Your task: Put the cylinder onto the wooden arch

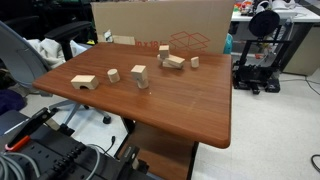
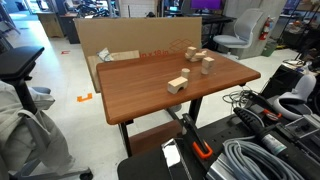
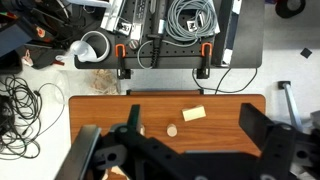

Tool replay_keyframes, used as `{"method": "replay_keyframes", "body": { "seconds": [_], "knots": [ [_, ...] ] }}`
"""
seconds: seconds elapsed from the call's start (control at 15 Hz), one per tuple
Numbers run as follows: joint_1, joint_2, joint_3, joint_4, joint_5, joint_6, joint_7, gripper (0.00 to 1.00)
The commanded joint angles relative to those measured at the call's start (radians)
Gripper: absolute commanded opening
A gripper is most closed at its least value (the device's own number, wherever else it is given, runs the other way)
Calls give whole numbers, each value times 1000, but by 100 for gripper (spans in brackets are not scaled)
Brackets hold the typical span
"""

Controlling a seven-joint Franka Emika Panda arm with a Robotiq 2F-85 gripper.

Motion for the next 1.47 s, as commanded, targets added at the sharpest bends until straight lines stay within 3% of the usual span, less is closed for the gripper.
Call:
{"method": "replay_keyframes", "body": {
  "seconds": [0.0,0.6,0.87,1.4],
  "knots": [
    [13,1,-11,3,-3,-3,4,100],
    [13,1,-11,3,-3,-3,4,100],
    [6,52,-19,0,-11,62,3,100],
    [4,138,-45,-179,-20,433,-46,100]
  ]
}}
